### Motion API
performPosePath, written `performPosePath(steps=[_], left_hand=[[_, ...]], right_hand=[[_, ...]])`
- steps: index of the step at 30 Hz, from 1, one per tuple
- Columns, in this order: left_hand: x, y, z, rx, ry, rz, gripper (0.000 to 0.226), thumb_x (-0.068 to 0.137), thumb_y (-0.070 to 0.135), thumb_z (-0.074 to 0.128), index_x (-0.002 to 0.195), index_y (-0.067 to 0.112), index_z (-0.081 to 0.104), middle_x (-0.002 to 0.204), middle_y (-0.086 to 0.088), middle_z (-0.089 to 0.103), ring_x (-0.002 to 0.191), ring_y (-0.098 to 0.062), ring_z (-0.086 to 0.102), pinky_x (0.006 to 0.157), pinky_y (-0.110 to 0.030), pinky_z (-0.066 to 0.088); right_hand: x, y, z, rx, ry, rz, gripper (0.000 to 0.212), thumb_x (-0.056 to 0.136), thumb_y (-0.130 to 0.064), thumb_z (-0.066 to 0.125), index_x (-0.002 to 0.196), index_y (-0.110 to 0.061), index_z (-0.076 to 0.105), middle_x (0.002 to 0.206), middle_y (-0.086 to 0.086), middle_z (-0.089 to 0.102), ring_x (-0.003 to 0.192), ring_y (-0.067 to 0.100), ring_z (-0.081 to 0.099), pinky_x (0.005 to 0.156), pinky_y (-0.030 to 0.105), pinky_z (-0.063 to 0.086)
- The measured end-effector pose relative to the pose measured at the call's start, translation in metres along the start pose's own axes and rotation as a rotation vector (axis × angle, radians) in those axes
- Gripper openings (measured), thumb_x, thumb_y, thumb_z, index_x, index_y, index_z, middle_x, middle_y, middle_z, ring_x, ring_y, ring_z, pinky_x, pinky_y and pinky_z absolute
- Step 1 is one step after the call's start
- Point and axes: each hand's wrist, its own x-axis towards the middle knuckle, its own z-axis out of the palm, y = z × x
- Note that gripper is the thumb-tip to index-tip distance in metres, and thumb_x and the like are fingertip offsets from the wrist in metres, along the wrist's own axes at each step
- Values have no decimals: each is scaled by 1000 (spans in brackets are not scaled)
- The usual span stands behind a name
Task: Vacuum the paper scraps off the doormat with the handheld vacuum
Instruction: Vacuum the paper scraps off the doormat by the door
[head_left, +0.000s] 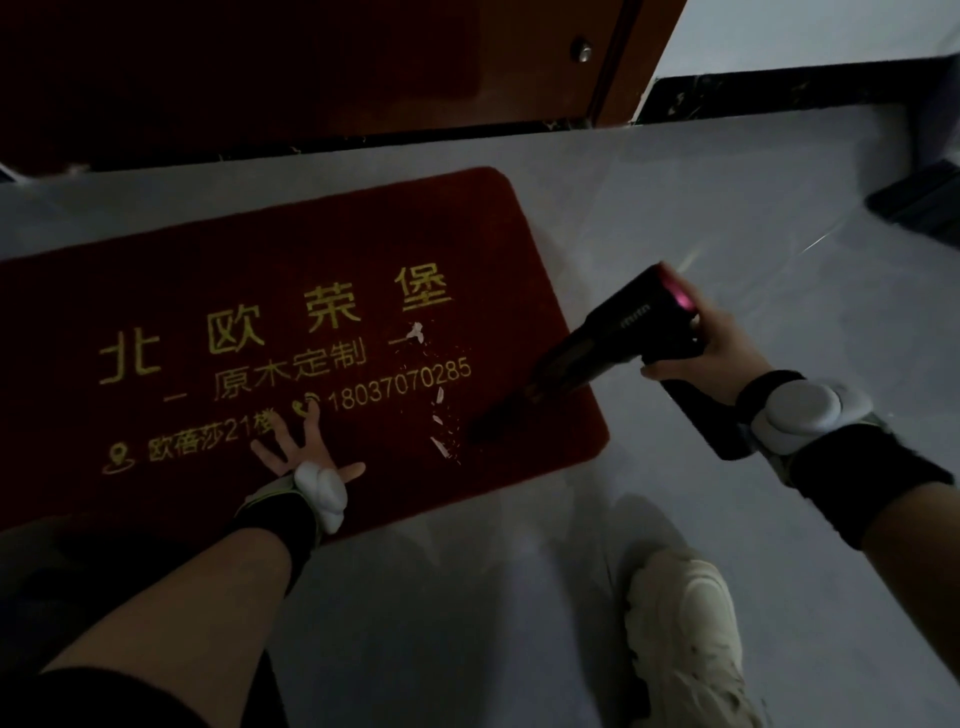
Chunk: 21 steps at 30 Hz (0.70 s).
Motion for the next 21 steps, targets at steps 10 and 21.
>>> performPosePath(steps=[10,21], left_hand=[[-1,0,0,-53,5,7,113,72,51,74,148,36,-7,155,-16,-21,143,-38,-13,114,-55,-4],[-3,3,-4,61,-3,-26,113,72,58,69,148,32,-11,155,-19,-18,143,-40,-9,114,-54,-2]], right_hand=[[20,-29,17,98,234,-161,102,73,10,72,150,-25,16,137,-8,37,108,-10,45,79,-1,41],[4,-17,-9,-109,-138,-176,112,63,11,79,139,-45,18,136,-7,41,115,7,48,85,4,40]])
